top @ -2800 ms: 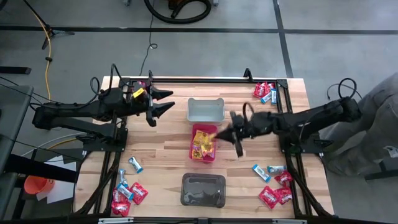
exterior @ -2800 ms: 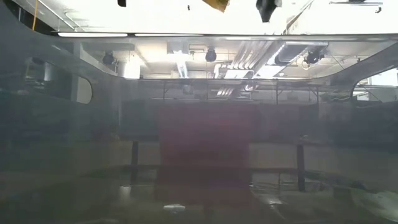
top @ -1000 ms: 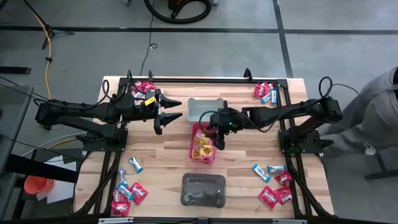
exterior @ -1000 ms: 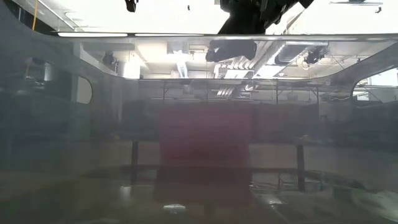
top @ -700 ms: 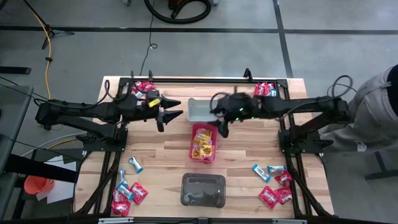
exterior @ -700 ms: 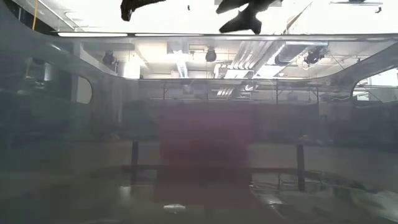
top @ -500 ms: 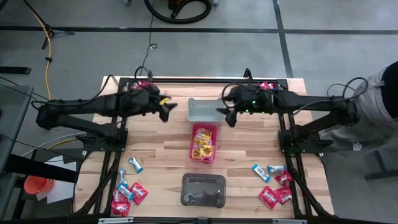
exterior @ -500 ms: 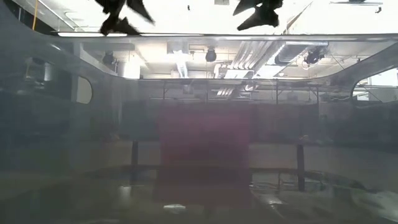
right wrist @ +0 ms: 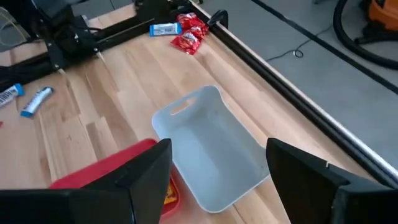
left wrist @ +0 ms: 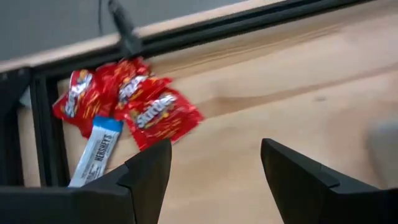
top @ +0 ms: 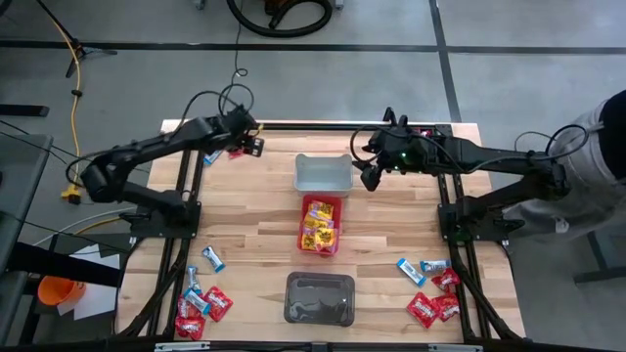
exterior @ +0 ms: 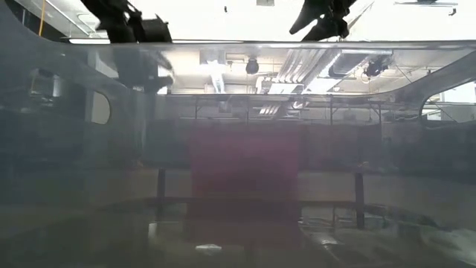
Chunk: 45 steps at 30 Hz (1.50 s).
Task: Sort candy
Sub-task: Put the red candy into the black bin
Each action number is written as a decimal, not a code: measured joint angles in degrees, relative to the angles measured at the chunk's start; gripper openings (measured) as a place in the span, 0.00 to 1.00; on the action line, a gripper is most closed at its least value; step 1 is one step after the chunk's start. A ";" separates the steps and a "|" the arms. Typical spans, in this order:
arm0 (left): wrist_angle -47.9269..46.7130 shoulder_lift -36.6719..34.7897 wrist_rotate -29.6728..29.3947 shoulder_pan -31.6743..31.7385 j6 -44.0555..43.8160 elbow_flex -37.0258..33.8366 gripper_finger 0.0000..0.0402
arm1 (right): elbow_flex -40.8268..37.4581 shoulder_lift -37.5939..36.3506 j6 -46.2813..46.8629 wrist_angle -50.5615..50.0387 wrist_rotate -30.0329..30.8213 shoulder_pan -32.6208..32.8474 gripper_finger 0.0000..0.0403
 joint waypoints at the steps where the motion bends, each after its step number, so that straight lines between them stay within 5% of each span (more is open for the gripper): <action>1: 0.06 1.37 0.48 1.09 -0.24 0.00 0.59 | 0.00 0.00 0.21 -0.58 0.00 0.01 0.64; 12: 6.61 13.28 4.97 5.59 -2.20 0.00 0.59 | 0.00 0.00 -0.29 -1.08 0.04 0.03 0.64; 27: 8.33 21.21 -3.75 9.04 -1.59 0.00 0.59 | 0.00 0.00 -0.21 -1.40 0.17 0.03 0.64; 33: 8.73 23.06 2.60 12.69 -1.60 -0.02 0.57 | 0.00 0.00 -0.24 -1.48 0.21 0.03 0.64; 38: 9.55 23.96 3.52 13.11 0.12 -0.77 0.42 | 0.00 0.00 -0.16 -1.50 1.97 0.05 0.64; 45: 9.04 22.16 4.24 13.19 2.76 -2.45 0.03 | 0.00 0.00 0.16 -1.48 2.32 0.05 0.64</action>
